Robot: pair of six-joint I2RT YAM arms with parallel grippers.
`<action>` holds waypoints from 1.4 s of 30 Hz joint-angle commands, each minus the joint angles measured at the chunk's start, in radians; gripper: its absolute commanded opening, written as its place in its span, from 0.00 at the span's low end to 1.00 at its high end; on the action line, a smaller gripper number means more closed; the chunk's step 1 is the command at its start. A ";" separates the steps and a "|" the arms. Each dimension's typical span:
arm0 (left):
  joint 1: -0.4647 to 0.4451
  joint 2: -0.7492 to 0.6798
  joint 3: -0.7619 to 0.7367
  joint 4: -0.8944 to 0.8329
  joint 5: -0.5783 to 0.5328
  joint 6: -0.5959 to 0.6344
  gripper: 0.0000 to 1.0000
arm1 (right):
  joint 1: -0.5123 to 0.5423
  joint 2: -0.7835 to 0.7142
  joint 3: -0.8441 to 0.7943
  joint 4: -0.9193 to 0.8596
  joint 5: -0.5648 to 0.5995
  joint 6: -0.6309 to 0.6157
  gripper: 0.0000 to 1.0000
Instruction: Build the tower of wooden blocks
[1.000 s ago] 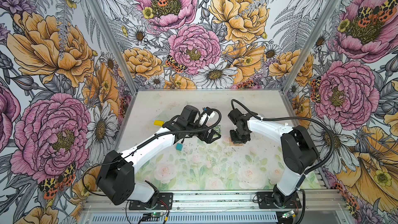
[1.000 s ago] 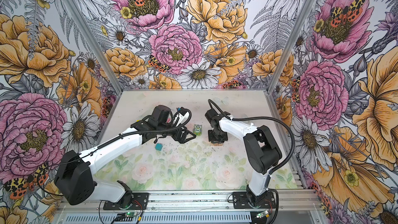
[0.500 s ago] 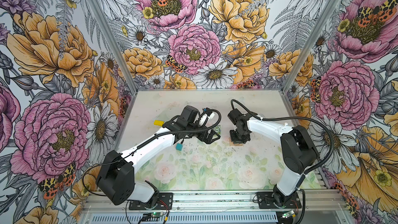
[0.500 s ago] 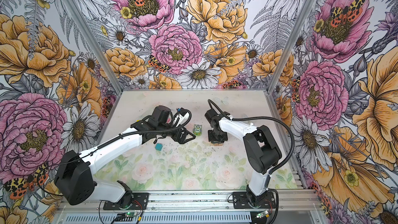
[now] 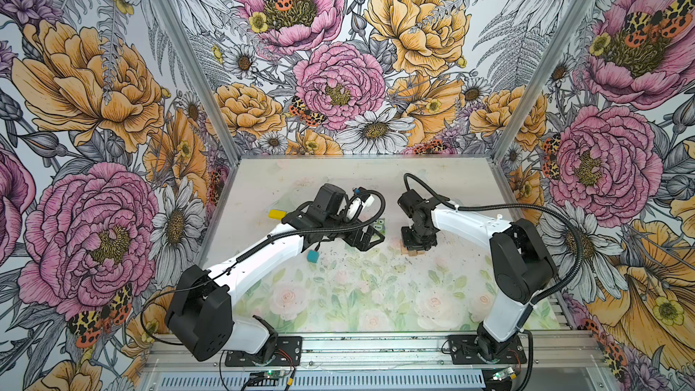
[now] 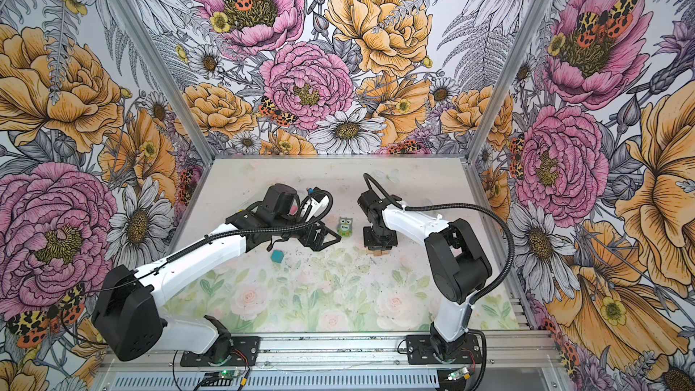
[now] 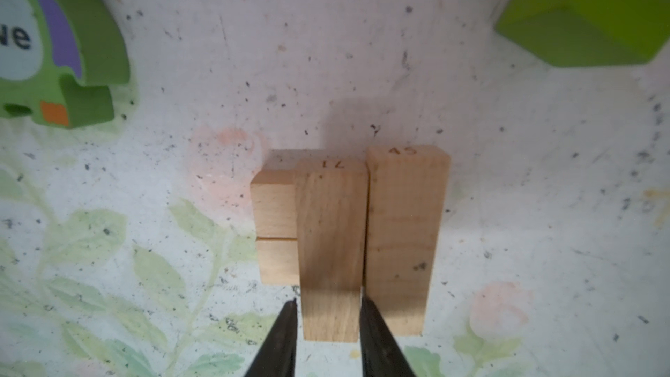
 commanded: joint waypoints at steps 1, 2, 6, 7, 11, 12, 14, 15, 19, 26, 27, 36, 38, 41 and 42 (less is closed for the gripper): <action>0.010 -0.033 -0.004 -0.008 0.002 0.016 0.99 | 0.007 -0.027 0.023 0.013 0.009 0.019 0.33; 0.013 -0.036 -0.007 -0.008 0.001 0.016 0.99 | 0.006 -0.031 0.023 0.012 0.009 0.020 0.34; 0.018 -0.047 -0.013 -0.008 0.000 0.014 0.99 | 0.006 -0.055 0.048 -0.006 0.002 0.025 0.36; 0.018 -0.048 -0.013 -0.008 0.004 0.014 0.99 | 0.007 -0.068 0.063 -0.014 -0.004 0.028 0.38; 0.023 -0.044 -0.009 -0.008 0.014 0.017 0.99 | 0.007 -0.103 0.143 -0.066 -0.012 0.030 0.44; 0.025 -0.041 -0.007 -0.008 0.016 0.017 0.99 | 0.007 -0.107 0.158 -0.074 -0.011 0.029 0.46; 0.028 -0.035 -0.003 -0.008 0.019 0.022 0.99 | 0.007 -0.104 0.172 -0.091 -0.001 0.025 0.48; 0.029 -0.031 0.001 -0.008 0.019 0.026 0.99 | 0.006 -0.100 0.168 -0.095 0.007 0.024 0.51; 0.036 -0.017 0.020 -0.008 0.024 0.035 0.99 | 0.003 -0.081 0.135 -0.096 0.030 0.024 0.63; 0.049 -0.014 0.030 -0.008 0.028 0.041 0.99 | -0.009 -0.054 0.105 -0.087 0.046 0.004 0.76; 0.051 -0.014 0.029 -0.008 0.028 0.042 0.99 | -0.011 -0.051 0.099 -0.082 0.045 0.003 0.77; 0.067 -0.006 0.034 -0.008 0.039 0.041 0.99 | -0.029 0.001 0.046 -0.041 0.036 -0.015 0.77; 0.069 -0.003 0.039 -0.008 0.043 0.042 0.99 | -0.034 0.008 0.039 -0.031 0.032 -0.017 0.78; 0.071 0.004 0.046 -0.008 0.046 0.043 0.99 | -0.041 0.023 0.038 -0.020 0.023 -0.023 0.77; 0.075 0.006 0.048 -0.009 0.047 0.043 0.99 | -0.042 0.027 0.038 -0.018 0.022 -0.023 0.76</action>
